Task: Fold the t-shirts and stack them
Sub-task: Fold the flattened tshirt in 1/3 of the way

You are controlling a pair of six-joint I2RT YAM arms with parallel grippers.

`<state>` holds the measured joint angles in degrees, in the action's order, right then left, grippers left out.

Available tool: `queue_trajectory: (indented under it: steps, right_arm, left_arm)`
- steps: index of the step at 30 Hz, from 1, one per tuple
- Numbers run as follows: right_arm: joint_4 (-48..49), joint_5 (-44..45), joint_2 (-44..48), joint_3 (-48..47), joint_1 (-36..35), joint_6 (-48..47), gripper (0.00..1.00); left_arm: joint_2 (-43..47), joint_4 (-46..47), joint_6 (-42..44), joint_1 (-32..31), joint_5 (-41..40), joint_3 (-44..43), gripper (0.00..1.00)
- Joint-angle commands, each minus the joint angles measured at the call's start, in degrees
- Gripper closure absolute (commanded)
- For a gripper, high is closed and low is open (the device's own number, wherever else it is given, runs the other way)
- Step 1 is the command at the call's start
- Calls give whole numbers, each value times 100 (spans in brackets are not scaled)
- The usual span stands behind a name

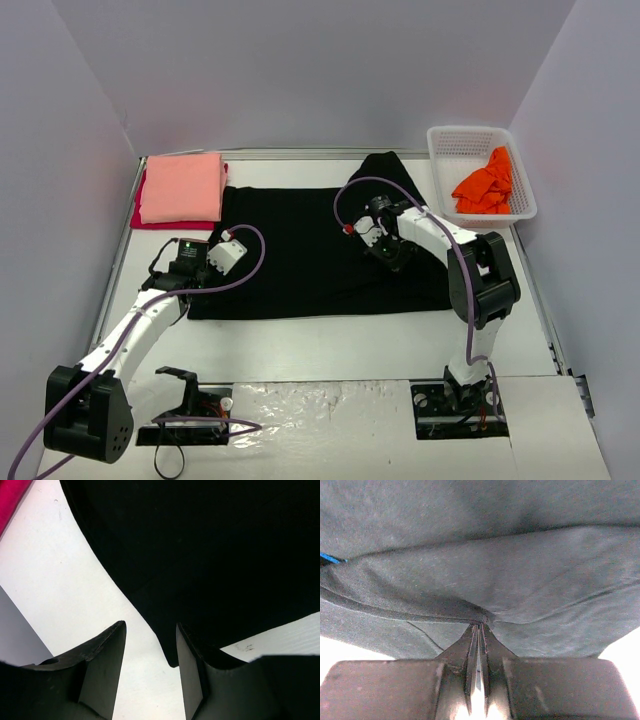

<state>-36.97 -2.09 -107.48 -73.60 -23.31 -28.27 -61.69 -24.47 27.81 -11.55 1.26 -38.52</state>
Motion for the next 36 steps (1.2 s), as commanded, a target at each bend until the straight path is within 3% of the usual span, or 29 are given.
queue_trajectory:
  steps: [1, 36]
  right_arm:
    - [-232, 191, 263, -338, -25, 41, 100]
    - [-636, 393, -862, -1824, -543, -214, 100]
  left_arm:
    - [78, -111, -48, 30, 33, -24, 57]
    - [-10, -119, -83, 21, 6, -59, 56]
